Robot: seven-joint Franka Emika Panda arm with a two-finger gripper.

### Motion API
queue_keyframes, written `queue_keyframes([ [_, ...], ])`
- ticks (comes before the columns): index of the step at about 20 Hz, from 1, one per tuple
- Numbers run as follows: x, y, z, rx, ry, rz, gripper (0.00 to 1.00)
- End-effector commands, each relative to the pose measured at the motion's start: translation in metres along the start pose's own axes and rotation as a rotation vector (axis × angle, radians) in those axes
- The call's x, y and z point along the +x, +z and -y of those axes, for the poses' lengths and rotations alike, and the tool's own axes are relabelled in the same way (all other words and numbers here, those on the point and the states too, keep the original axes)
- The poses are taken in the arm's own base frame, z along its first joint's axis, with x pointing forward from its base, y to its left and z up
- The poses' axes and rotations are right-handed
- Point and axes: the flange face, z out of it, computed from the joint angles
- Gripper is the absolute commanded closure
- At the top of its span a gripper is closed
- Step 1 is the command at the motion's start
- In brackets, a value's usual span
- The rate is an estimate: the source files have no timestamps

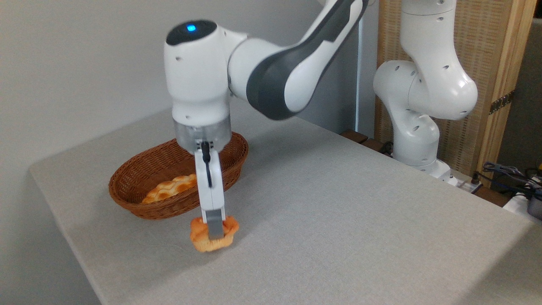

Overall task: Put bread into the basket
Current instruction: 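Lift the roll and carry it over the woven basket, then lower the roll into the basket and open the gripper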

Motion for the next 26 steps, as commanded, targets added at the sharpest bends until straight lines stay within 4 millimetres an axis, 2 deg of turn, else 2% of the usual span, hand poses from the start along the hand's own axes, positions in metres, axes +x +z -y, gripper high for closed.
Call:
queue_keyframes([
  [1,0.009,-0.047,0.005,-0.029,-0.041,-0.011,0.58],
  [3,0.024,-0.066,0.003,-0.034,-0.115,-0.017,0.57],
  [7,0.091,-0.078,-0.032,-0.033,-0.262,-0.038,0.53],
  [9,0.126,-0.075,-0.052,-0.039,-0.299,-0.043,0.49],
  [10,0.146,-0.071,-0.062,-0.038,-0.312,-0.047,0.42],
  [11,0.162,-0.069,-0.07,-0.03,-0.335,-0.062,0.4],
  [13,0.188,-0.056,-0.08,-0.03,-0.396,-0.084,0.34],
  [14,0.201,-0.048,-0.086,-0.033,-0.411,-0.092,0.2],
  [15,0.207,-0.038,-0.087,-0.033,-0.422,-0.092,0.05],
  [16,0.211,-0.032,-0.088,-0.037,-0.42,-0.092,0.0],
  [24,0.211,-0.028,-0.088,-0.043,-0.42,-0.087,0.0],
  [26,0.205,-0.034,-0.084,-0.035,-0.424,-0.086,0.0],
])
